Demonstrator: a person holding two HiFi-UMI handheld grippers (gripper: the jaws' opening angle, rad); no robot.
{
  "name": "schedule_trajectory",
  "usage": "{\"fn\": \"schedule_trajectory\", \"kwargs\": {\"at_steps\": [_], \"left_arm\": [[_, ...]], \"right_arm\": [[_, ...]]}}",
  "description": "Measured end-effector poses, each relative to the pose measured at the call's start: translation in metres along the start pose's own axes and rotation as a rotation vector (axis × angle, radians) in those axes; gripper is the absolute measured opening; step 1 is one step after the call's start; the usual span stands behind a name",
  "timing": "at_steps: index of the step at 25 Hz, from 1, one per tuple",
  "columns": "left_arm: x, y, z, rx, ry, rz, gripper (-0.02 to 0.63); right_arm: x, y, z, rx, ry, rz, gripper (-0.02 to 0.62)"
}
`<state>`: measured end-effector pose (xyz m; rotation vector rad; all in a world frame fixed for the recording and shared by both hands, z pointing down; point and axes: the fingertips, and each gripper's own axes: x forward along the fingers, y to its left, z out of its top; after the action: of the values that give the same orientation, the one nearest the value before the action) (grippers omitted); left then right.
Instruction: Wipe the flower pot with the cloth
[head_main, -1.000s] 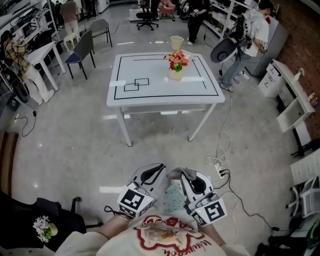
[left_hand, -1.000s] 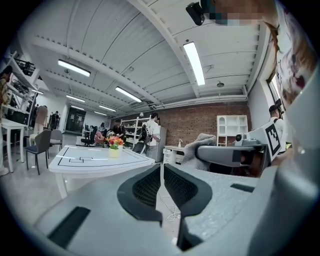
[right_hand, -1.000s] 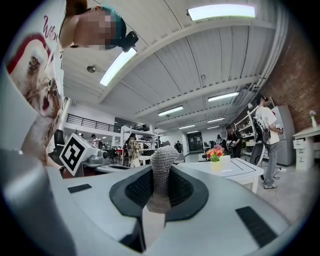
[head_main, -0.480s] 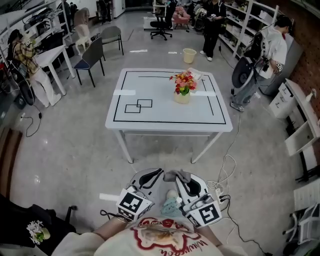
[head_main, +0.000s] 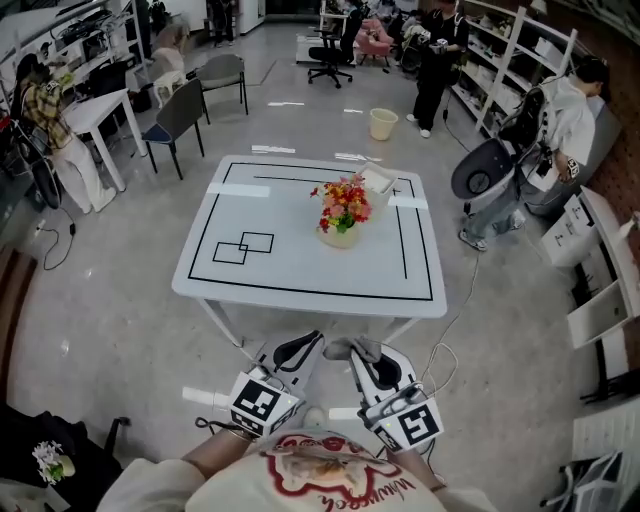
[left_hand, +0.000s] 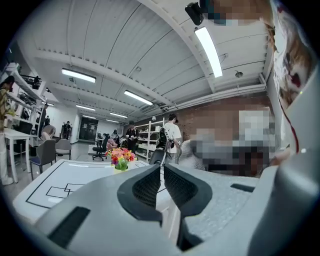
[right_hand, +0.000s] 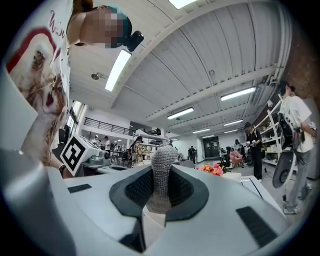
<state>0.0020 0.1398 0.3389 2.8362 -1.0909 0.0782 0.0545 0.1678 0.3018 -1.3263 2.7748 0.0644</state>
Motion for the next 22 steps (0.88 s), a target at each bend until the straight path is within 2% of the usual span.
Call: {"fn": "schedule_trajectory", "kwargs": {"at_steps": [3, 6, 15, 19, 22], "left_arm": [[0.024, 0.004, 0.004, -0.02, -0.017, 0.022, 0.026], [0.037, 0.006, 0.001, -0.029, 0.003, 0.029, 0.025], [0.059, 0.026, 0.005, -0.016, 0.002, 0.062, 0.025], [0.072, 0.033, 0.0, -0.025, 0.021, 0.069, 0.026], [0.089, 0.054, -0.003, -0.02, 0.014, 0.069, 0.026]], "right_arm": [[0.004, -0.028, -0.005, 0.005, 0.008, 0.012, 0.043], [0.008, -0.046, -0.009, 0.025, 0.008, 0.008, 0.043], [0.014, -0.074, -0.025, 0.086, 0.023, -0.009, 0.043], [0.016, -0.088, -0.025, 0.081, 0.034, -0.017, 0.043], [0.036, -0.104, -0.036, 0.079, 0.039, -0.024, 0.044]]}}
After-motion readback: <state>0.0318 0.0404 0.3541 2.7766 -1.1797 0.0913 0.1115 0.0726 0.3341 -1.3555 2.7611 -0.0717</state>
